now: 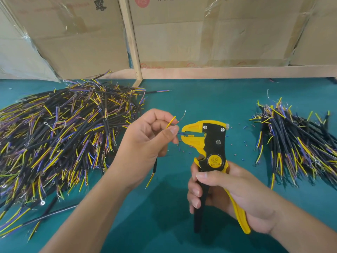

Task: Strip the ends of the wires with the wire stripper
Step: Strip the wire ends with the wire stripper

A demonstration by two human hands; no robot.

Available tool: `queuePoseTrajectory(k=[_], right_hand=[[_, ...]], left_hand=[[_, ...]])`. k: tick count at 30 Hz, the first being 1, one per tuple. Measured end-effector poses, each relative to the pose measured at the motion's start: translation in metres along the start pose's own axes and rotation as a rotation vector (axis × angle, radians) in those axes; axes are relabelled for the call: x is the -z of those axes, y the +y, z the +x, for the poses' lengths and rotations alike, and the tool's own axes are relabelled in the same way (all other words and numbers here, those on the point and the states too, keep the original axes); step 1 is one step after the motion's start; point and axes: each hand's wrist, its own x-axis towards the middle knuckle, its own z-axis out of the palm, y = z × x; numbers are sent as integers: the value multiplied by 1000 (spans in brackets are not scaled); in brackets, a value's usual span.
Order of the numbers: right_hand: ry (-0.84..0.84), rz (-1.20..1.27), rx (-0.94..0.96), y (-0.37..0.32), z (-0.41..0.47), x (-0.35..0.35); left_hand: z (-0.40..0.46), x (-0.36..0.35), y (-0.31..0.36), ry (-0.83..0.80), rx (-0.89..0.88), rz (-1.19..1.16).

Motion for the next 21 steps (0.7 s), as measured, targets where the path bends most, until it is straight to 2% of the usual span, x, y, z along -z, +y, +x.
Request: queuePoseTrajectory(k=[21], right_hand=[[-14,117,-19,4,-1,0]], left_hand=[[-3,-7,3,5,58,-91]])
